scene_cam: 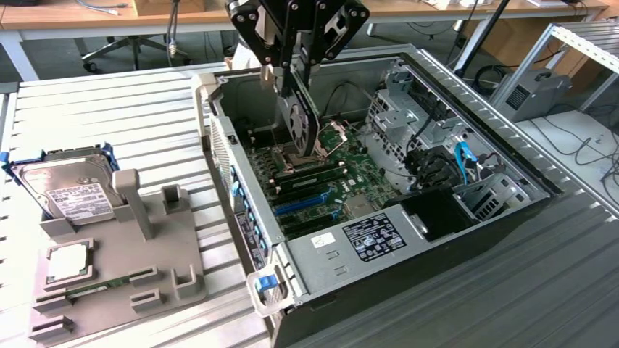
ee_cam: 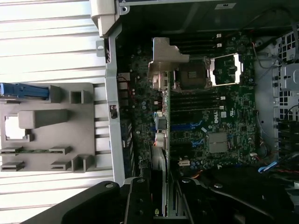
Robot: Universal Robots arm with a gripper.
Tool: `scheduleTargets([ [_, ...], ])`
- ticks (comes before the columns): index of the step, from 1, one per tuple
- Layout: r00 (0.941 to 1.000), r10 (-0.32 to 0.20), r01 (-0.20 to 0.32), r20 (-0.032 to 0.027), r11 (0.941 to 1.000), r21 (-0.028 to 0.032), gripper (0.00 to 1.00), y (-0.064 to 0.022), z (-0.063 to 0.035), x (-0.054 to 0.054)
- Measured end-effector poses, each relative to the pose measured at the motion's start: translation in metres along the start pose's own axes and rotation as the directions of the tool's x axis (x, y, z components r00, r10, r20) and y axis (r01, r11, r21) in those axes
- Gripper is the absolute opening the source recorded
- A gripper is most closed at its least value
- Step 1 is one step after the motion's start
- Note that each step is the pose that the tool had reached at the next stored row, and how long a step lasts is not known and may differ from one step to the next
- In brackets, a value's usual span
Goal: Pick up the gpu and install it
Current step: 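Pick up the gpu and move the gpu toward the slot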
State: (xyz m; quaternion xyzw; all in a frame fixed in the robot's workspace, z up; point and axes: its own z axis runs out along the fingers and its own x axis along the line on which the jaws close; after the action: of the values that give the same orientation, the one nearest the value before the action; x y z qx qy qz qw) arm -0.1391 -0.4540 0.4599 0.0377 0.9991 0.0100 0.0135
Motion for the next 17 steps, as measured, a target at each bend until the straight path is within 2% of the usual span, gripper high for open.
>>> scheduleTargets([
  [10, 1.0, 0.0, 0.0, 0.0, 1.0, 0.0001, 0.26, 0.0005, 0.0012, -0.0054],
  [17, 1.0, 0.0, 0.0, 0.0001, 1.0, -0.0001, 0.26, 0.0009, 0.0076, -0.0087],
])
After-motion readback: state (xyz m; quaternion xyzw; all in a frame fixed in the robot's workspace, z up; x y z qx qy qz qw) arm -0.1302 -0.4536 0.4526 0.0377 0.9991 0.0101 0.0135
